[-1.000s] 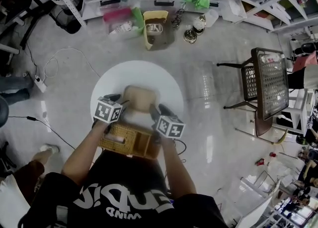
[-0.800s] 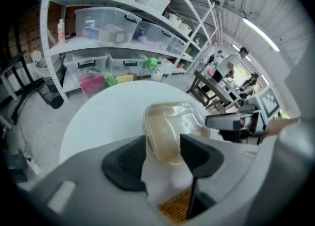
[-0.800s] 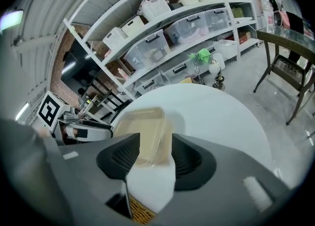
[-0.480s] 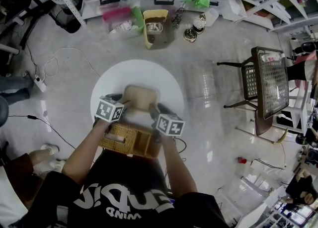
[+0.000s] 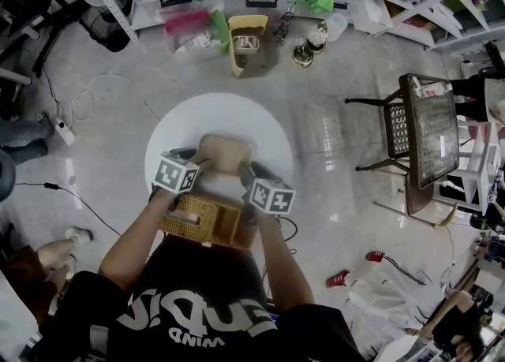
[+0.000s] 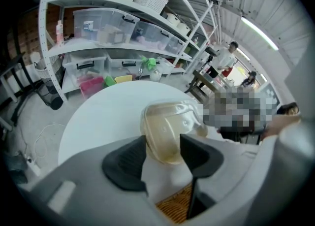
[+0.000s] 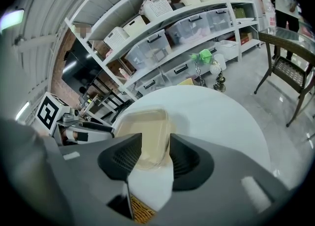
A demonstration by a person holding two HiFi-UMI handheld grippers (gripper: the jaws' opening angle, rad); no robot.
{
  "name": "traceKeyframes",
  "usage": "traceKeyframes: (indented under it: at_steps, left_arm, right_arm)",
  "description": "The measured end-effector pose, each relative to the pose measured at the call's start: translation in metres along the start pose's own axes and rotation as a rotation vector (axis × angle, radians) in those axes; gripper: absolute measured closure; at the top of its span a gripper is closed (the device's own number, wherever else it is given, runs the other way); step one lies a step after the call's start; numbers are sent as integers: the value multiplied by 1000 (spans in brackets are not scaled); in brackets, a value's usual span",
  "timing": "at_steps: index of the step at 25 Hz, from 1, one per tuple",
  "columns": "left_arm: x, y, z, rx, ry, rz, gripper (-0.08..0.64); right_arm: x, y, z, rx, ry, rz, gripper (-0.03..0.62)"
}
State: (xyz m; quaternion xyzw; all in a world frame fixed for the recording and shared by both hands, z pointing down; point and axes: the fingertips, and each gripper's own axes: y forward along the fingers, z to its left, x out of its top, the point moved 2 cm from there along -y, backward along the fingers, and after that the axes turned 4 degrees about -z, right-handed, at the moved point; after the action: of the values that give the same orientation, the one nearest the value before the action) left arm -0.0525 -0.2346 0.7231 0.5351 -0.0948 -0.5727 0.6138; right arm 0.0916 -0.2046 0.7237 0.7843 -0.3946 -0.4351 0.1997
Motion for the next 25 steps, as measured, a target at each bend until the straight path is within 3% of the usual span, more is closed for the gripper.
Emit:
traceKeyframes:
  at_steps: [13,25]
  left_arm:
    - [17,-23,-7,21,25,-61,343]
    - [36,-82,-38,52,88,-204,367]
  right_arm:
    - [2,-13,12,5,-25,-16,431]
    - [27,-66,58,78,-108,-136,449]
